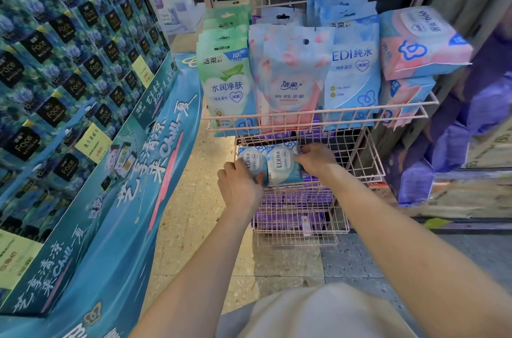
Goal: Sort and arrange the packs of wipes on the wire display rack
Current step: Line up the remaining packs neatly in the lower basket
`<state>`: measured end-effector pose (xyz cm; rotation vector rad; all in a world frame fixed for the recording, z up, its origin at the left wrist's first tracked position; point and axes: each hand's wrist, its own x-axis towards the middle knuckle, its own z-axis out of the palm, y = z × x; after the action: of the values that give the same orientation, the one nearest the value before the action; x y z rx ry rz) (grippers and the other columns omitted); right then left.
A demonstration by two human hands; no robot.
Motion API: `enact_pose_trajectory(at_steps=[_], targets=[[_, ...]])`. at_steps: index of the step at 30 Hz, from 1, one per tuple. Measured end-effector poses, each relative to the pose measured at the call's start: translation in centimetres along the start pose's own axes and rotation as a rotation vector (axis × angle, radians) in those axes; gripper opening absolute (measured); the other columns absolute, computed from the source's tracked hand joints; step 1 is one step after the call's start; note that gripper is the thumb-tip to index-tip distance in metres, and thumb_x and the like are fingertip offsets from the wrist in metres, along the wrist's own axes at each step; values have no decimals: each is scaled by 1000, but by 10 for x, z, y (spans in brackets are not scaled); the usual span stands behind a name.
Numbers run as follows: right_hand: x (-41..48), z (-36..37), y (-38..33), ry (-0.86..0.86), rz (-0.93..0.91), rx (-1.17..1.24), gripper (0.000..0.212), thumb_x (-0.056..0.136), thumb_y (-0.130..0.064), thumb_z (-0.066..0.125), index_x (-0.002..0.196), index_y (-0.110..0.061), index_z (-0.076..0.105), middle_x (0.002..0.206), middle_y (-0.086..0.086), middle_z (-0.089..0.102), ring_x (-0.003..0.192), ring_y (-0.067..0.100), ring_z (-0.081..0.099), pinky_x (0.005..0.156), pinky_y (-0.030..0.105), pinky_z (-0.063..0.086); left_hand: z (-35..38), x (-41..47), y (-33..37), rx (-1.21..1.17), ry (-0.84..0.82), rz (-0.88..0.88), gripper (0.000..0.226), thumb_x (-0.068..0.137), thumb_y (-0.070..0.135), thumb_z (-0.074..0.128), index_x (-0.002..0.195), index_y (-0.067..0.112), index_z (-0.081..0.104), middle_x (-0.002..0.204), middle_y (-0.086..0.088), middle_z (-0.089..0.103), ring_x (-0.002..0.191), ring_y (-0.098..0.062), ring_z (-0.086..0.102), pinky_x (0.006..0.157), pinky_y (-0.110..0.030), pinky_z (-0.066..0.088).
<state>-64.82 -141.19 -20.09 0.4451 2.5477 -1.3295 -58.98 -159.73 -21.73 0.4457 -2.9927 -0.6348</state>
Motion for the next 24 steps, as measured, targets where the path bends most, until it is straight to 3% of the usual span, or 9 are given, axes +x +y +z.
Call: enact_pose_trajectory(at_steps=[5, 8, 11, 13, 17, 20, 24], targets=[[-13, -13, 0, 96, -68, -239, 39, 96, -26, 59, 133, -11, 61, 131, 11, 66, 114, 30, 66, 91, 35, 55, 1, -8, -8, -130, 68, -161, 71, 96, 54, 60, 147, 8, 45, 145, -19, 45, 134, -41, 41, 111, -51, 34], [-17, -22, 12, 135, -75, -244, 41, 95, -22, 58, 135, -14, 59, 128, 11, 68, 106, 30, 70, 87, 33, 57, 0, -8, -13, -318, -46, -324, 62, 104, 51, 49, 147, 6, 44, 142, -21, 54, 130, -42, 53, 102, -47, 44], [-24, -26, 21, 103, -97, -259, 31, 97, -28, 56, 124, -18, 65, 116, 8, 73, 93, 27, 72, 81, 31, 58, 1, -7, -11, -551, -90, -377, 48, 108, 42, 45, 138, 5, 52, 136, -19, 63, 123, -39, 60, 85, -34, 41], [-32, -24, 24, 33, -176, -341, 24, 97, -39, 56, 108, -22, 68, 106, 3, 74, 88, 21, 70, 79, 33, 58, 0, -6, -9, -615, -68, -406, 40, 108, 34, 46, 133, 4, 55, 133, -20, 64, 120, -39, 60, 82, -32, 38], [-49, -18, 22, -151, -330, -536, 46, 82, -65, 65, 103, -26, 55, 93, -8, 64, 86, 16, 63, 75, 33, 53, -6, -4, -8, -705, -52, -445, 29, 108, 19, 48, 131, 5, 57, 130, -17, 65, 100, -28, 56, 78, -32, 40], [-52, -13, 23, -106, -391, -643, 47, 80, -59, 72, 100, -27, 45, 93, -7, 58, 88, 19, 60, 70, 31, 46, -6, -7, -11, -739, -36, -434, 27, 106, 13, 49, 131, 9, 59, 125, -13, 66, 95, -24, 55, 76, -32, 41], [-52, -3, 27, -2, -443, -624, 34, 86, -46, 72, 90, -23, 47, 96, 0, 63, 83, 20, 54, 66, 30, 37, -7, -8, -14, -793, 27, -384, 28, 105, 8, 45, 129, 12, 59, 118, -12, 69, 94, -27, 62, 72, -32, 44]])
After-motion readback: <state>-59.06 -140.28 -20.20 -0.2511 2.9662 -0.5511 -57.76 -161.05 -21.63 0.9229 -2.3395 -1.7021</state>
